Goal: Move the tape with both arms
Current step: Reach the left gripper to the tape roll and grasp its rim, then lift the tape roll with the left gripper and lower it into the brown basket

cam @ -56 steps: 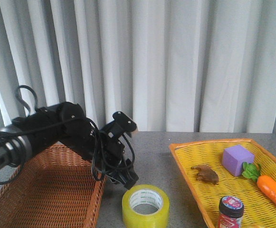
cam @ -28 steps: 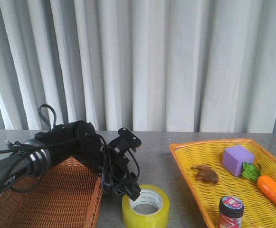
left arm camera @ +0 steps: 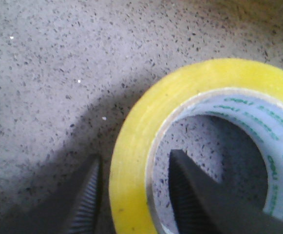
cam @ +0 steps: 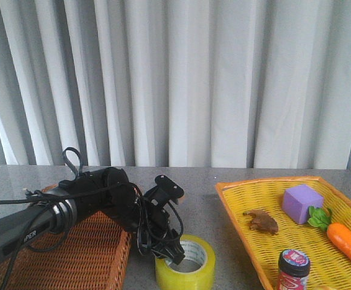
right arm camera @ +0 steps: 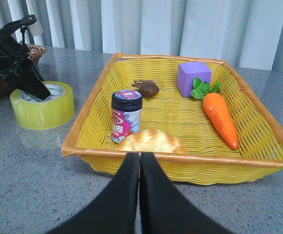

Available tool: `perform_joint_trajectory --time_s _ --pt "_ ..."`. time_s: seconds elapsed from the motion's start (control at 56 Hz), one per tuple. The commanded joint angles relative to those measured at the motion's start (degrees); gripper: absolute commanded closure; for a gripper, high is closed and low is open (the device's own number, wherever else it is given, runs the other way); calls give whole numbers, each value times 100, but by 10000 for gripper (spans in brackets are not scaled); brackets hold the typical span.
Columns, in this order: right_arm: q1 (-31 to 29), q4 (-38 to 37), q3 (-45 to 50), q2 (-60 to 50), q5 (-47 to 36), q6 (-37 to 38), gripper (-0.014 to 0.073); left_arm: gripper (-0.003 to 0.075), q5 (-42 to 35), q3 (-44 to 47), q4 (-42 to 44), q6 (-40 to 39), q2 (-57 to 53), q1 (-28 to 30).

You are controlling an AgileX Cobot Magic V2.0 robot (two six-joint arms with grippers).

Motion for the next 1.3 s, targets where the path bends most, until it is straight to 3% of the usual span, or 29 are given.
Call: perform_joint_trajectory --time_s 0.0,0.161,0.286,0.607,0.75,0.875,1.054,1.286 --pt "-19 -73 -119 106 -471 -1 598 517 -262 -157 -274 -40 -316 -12" --pt "-19 -73 -119 106 -471 -1 598 660 -282 -157 -395 -40 -343 -12" --pt "-19 -73 -119 106 -471 13 598 729 -343 -157 -612 -40 -506 -12" --pt "-19 -78 -119 106 -447 18 598 727 -295 -157 -652 -29 -1735 252" --pt "-19 -78 -119 106 -447 18 598 727 -1 -157 -568 -29 -2326 682" --pt "-19 -78 -119 106 -447 18 598 727 469 -157 6 -54 -2636 1118" --pt "-19 -78 -119 106 -447 18 598 727 913 -129 780 -535 -2476 1592" --pt "-19 -78 -119 106 -447 18 598 727 962 -129 1577 -969 -1956 1726"
